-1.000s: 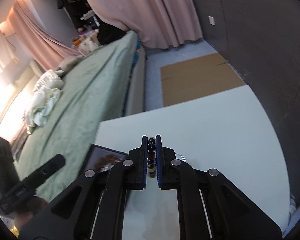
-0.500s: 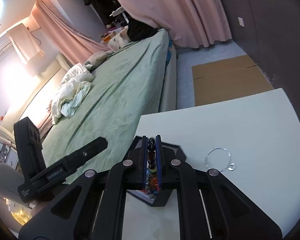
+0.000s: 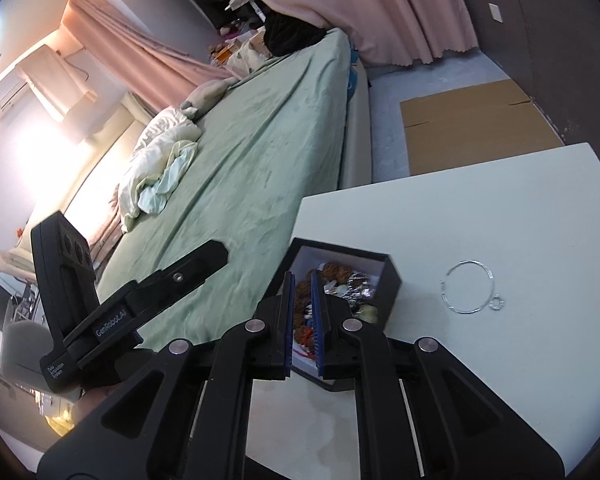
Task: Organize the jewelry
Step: 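Carry the green-black bead bracelet into the box with the right gripper and release it, then move the left gripper to the large silver hoop and grasp it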
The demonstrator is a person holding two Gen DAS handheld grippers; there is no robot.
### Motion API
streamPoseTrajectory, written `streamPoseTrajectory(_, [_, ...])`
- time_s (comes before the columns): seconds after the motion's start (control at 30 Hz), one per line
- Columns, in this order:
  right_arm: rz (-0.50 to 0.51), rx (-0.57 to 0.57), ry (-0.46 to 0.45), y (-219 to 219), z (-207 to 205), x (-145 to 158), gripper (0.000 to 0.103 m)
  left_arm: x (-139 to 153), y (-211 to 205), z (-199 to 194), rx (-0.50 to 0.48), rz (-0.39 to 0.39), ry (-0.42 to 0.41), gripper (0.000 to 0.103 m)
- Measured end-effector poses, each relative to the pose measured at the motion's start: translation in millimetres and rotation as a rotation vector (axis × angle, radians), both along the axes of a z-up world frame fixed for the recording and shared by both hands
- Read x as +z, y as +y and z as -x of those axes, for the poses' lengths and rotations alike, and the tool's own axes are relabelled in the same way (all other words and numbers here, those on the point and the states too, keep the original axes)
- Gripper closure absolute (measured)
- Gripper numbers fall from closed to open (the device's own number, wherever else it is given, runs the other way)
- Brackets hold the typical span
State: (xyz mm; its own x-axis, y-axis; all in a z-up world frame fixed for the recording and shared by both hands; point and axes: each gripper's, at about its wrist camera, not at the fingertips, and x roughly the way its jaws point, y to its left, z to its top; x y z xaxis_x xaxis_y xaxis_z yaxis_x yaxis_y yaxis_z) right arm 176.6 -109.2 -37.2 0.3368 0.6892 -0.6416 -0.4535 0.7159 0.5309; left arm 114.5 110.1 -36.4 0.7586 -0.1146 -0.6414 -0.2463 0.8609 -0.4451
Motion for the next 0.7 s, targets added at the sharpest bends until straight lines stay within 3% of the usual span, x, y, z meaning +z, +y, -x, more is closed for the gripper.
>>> streamPoseTrajectory(0.3, [0.044, -0.053, 0.035, -25.5, -10.4, -8.8, 0.094, 0.0, -7.8, -3.0, -0.018, -0.004, 0.003, 0.009])
streamPoseTrajectory(0.33, [0.048, -0.061, 0.038, -27.7, -11.7, -9.7, 0.091, 0.0, -9.6, -3.3, -0.021, -0.006, 0.005, 0.009])
streamPoseTrajectory(0.4, [0.074, -0.102, 0.049, -38.2, -14.1, -12.2, 0.063, -0.6, -13.4, -4.4, -0.03, -0.01, 0.008, 0.009])
streamPoseTrajectory(0.47, [0.088, -0.144, 0.043, -49.9, -15.2, -11.7, 0.049, -0.6, -20.3, -6.3, -0.045, -0.017, 0.01, 0.009])
streamPoseTrajectory(0.7, [0.096, -0.219, 0.048, -86.7, -22.4, -11.3, 0.032, 0.5, -53.9, -13.8, -0.117, -0.069, 0.002, 0.009])
